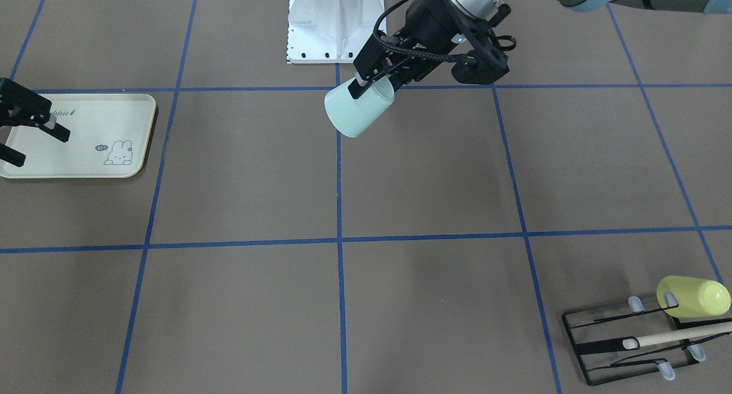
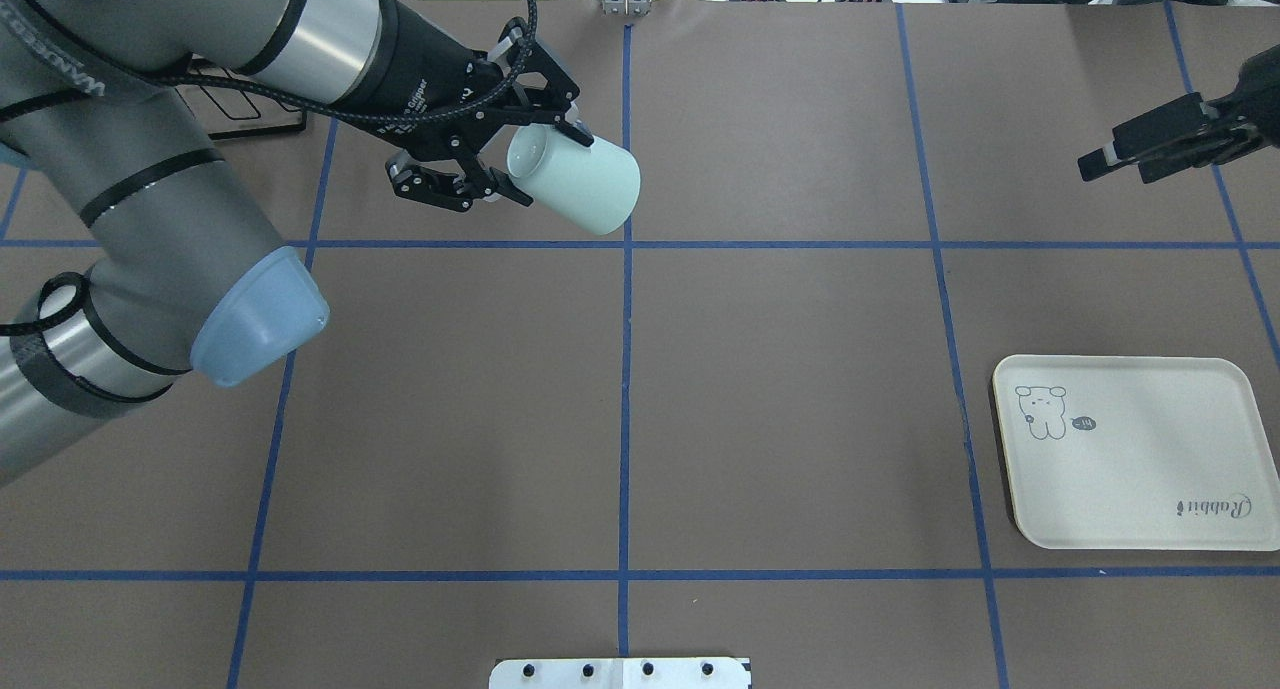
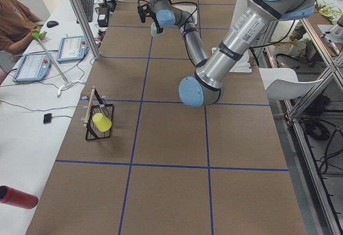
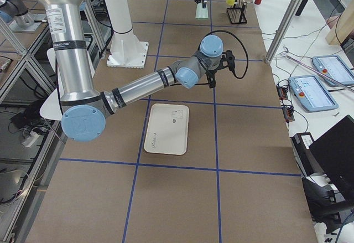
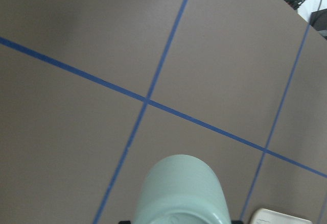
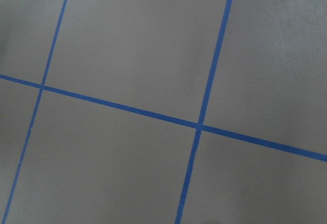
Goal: Left arm grabs green cup and hands to right arm on tray
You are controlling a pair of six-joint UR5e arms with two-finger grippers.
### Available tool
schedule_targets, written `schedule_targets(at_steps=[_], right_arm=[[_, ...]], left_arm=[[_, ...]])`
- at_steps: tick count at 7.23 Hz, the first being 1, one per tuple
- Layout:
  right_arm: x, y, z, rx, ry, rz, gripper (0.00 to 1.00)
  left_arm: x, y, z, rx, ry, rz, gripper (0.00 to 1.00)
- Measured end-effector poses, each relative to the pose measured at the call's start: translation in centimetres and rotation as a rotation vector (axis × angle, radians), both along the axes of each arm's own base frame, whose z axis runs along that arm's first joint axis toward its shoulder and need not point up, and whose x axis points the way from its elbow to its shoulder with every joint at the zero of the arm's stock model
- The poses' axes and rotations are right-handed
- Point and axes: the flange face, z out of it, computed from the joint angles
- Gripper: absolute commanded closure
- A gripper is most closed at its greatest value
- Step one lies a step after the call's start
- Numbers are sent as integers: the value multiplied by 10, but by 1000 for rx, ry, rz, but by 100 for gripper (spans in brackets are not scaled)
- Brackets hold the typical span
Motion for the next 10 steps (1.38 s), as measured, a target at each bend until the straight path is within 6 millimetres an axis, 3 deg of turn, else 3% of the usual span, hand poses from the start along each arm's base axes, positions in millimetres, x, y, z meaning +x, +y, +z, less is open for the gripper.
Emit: schedule_targets(at_steps=[3, 6, 8, 10], right_arm=[[-53, 14, -55, -71, -155, 36, 1], [-114, 57, -94, -177, -383, 80, 3], [-133, 77, -117, -298, -564, 108, 5], [-147, 92, -143, -359, -702, 98, 4]], left_arm=[[9, 21, -14, -148, 183, 24, 100], [9, 39, -28, -250, 383, 4, 100], [-1, 56, -22, -342, 592, 8, 100], [-11, 67, -14, -421, 676, 47, 100]])
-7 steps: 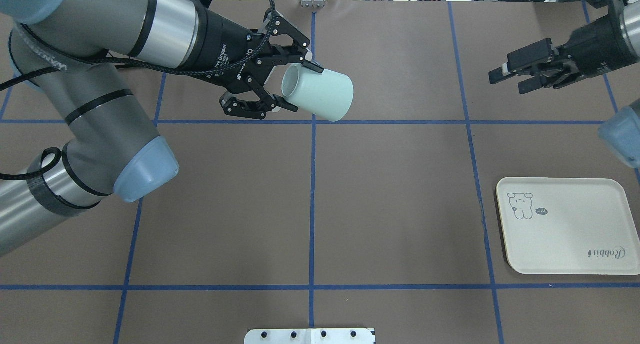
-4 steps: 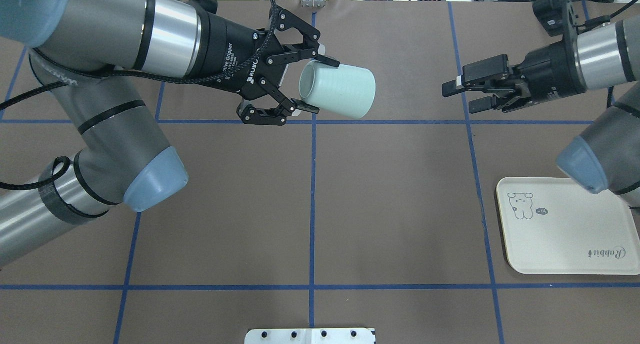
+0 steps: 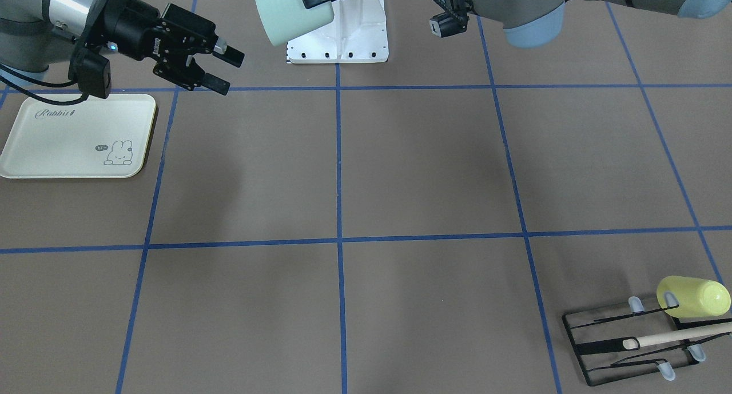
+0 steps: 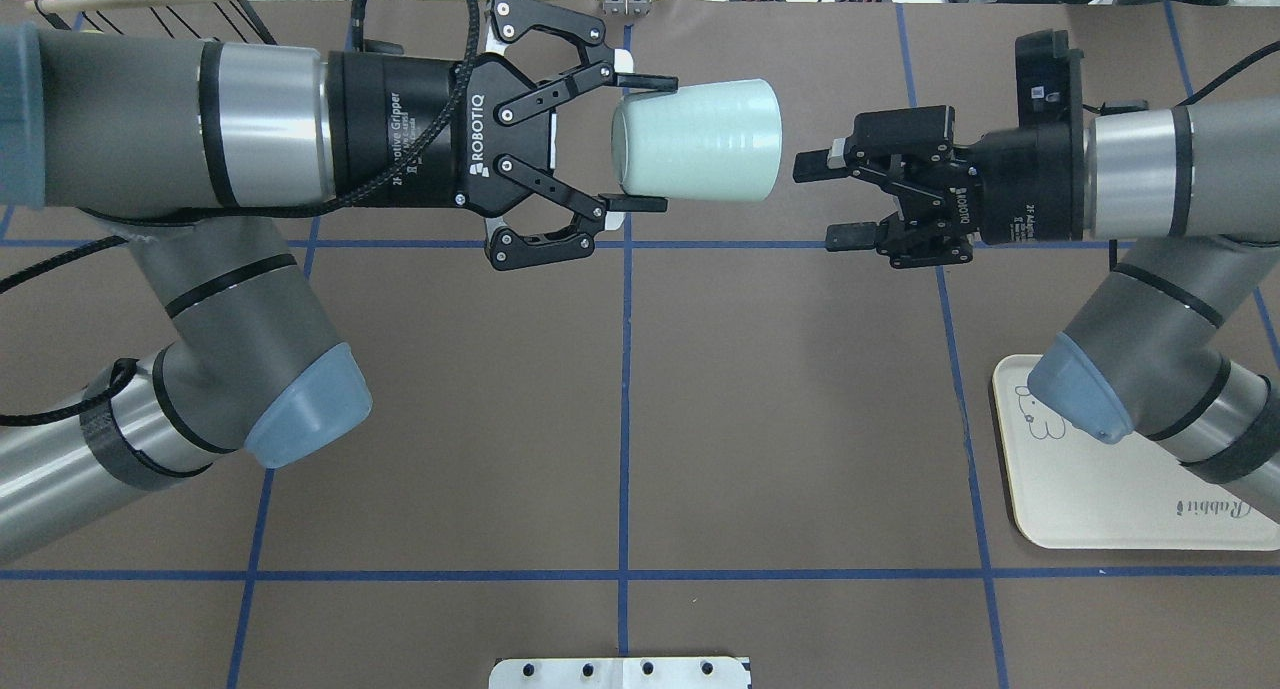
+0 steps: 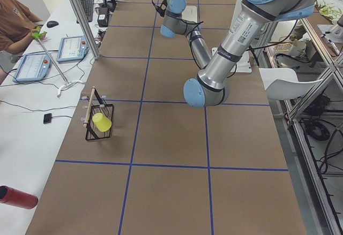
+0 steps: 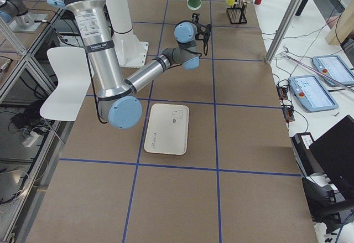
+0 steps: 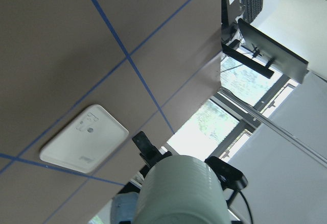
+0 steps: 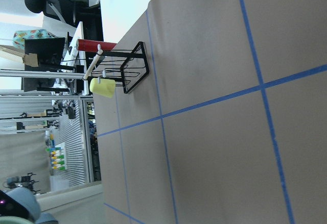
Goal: Left arm grabs green cup and hands to right arm on tray
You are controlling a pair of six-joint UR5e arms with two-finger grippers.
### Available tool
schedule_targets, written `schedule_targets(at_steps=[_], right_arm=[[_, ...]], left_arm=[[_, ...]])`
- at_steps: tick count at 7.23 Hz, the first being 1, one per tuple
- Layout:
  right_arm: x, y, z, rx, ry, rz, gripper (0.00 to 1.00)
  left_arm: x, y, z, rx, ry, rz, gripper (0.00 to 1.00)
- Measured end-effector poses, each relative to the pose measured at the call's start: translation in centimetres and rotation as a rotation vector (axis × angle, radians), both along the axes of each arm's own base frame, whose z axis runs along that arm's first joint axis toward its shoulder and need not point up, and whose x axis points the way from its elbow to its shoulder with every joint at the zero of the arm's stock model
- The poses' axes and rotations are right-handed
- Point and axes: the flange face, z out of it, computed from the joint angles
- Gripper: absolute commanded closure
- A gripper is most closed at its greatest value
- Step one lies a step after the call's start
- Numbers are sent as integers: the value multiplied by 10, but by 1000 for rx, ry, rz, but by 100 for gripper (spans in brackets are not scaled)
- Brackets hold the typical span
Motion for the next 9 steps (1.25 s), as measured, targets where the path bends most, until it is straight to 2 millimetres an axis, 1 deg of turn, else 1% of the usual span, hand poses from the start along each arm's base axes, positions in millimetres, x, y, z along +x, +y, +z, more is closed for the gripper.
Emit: schedule_targets(at_steps=[1, 3, 4, 6, 8, 9], right_arm=[[-4, 7, -5, 3, -48, -7, 5], [-5, 17, -8, 8, -119, -29, 5], [-7, 23, -9, 9, -157, -40, 5], [-18, 37, -14, 12, -221, -59, 5], [-24, 43, -25, 14, -259, -80, 5], [-25, 43, -30, 16, -272, -85, 7]], left_arm=[[-6, 5, 6, -7, 15, 10, 100], [-11, 10, 15, -15, 31, 20, 100], [-11, 10, 16, -20, 34, 24, 100], [-10, 12, 15, -22, 41, 28, 100], [-10, 14, 13, -20, 45, 31, 100], [-9, 16, 12, -18, 47, 35, 100]])
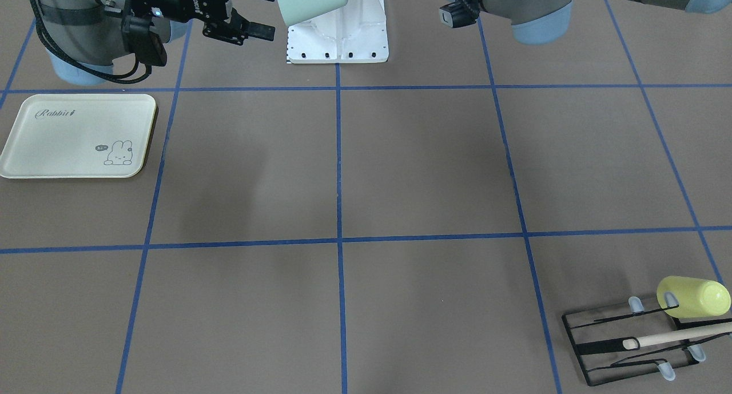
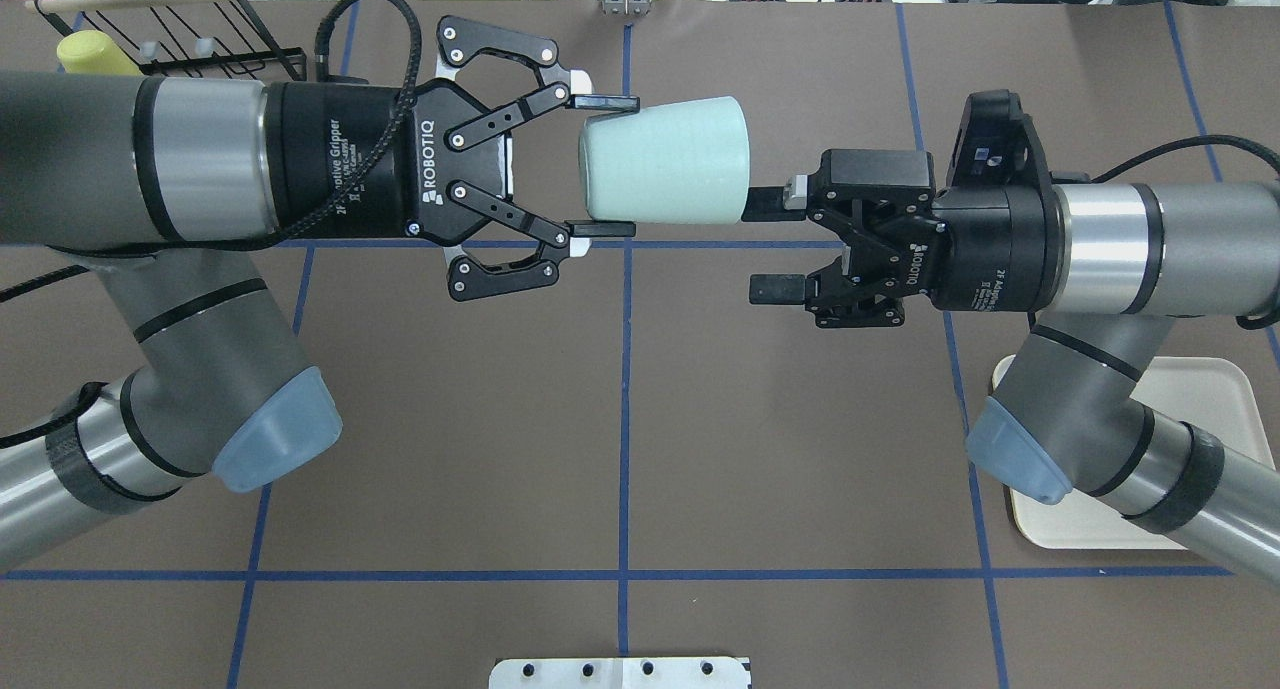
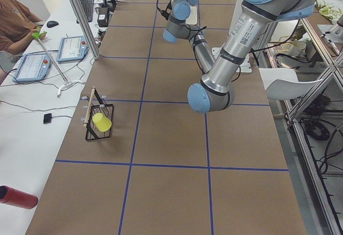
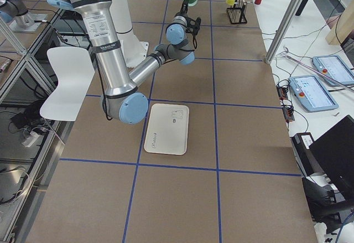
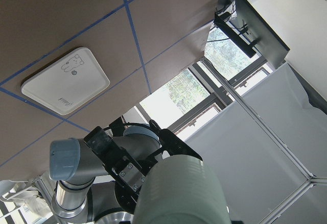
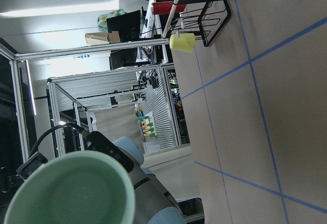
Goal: Left arm grabs green cup and hands to right arm on tray
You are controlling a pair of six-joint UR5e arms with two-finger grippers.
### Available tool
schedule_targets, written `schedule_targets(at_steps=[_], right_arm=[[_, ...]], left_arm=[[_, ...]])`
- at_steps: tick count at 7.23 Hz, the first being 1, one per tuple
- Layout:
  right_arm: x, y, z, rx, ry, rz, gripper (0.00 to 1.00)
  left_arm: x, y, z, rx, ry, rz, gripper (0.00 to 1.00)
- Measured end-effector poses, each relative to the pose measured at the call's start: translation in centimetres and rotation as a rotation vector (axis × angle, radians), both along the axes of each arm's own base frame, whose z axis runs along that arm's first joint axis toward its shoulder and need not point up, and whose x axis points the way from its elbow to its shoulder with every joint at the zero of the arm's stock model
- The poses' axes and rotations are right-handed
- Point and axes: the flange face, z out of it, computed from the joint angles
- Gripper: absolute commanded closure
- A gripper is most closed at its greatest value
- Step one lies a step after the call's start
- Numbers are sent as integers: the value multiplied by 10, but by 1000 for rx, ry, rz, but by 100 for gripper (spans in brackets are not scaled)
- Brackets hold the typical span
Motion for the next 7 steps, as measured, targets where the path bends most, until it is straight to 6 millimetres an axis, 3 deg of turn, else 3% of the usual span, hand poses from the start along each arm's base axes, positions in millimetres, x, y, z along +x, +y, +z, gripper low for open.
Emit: schedule_targets(at_steps=[3, 7], right_arm=[[-7, 12, -6, 9, -77, -5, 12], [-1, 20, -6, -1, -160, -28, 36]], left_arm=[[3, 16, -7, -13, 32, 50, 100], [9, 29, -11, -32, 75, 88, 100]])
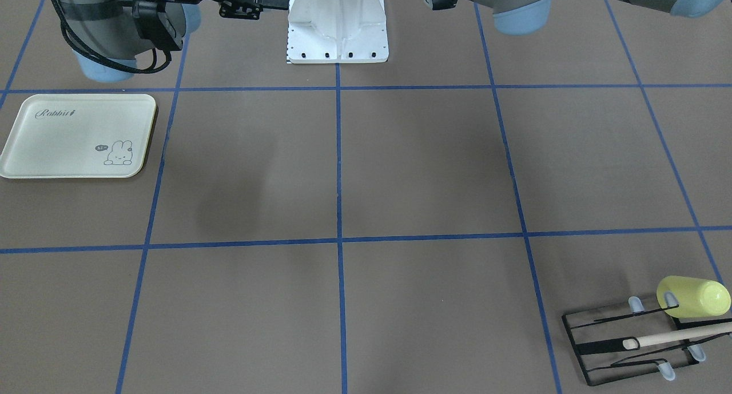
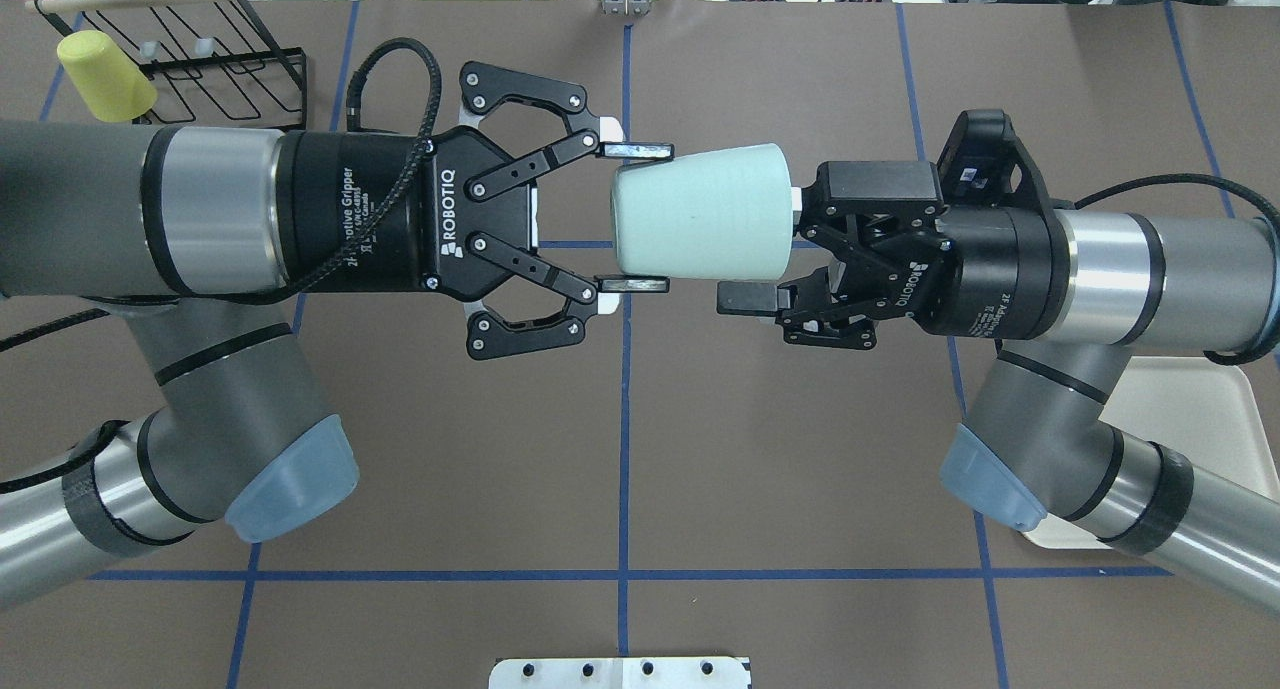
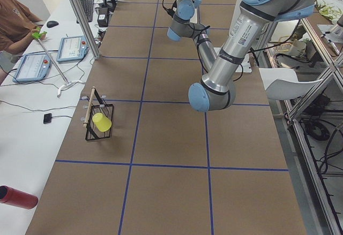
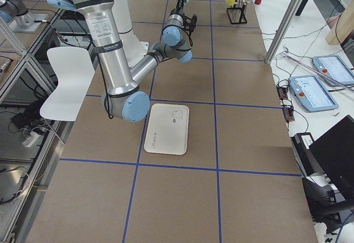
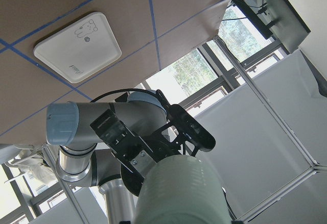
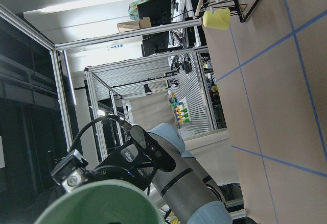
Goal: Left arm grabs green cup and hands to right arm on tray
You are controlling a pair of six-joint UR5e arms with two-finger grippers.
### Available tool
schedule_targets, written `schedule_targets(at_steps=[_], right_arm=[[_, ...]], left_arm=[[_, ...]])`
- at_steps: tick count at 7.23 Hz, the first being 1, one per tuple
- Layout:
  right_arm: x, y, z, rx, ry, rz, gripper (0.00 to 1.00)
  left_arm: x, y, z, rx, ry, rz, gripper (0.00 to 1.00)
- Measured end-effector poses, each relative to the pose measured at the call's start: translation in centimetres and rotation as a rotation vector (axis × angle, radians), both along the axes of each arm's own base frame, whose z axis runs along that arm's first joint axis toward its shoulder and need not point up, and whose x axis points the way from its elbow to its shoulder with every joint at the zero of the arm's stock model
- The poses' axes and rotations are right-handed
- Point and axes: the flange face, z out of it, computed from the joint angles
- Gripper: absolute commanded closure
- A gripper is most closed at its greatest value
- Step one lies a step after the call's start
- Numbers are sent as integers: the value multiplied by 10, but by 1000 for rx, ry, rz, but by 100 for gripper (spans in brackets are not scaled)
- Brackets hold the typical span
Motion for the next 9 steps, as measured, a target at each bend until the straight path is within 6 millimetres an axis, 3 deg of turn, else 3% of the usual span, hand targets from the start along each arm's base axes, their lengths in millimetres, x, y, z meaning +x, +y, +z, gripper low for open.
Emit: schedule_targets(at_steps=[3, 4, 5, 6, 9], right_arm=[[2, 5, 2, 14, -25, -9, 60], [3, 6, 3, 20, -35, -9, 80], [4, 7, 5, 26, -44, -9, 100], [5, 8, 7, 29, -48, -9, 100], [6, 9, 8, 31, -51, -9, 100]], left_arm=[[7, 7, -2, -7, 24, 4, 100], [10, 11, -3, -9, 30, 10, 100], [13, 14, -3, -10, 34, 16, 77], [15, 15, -4, -10, 36, 18, 1], [15, 16, -5, -14, 41, 17, 0]])
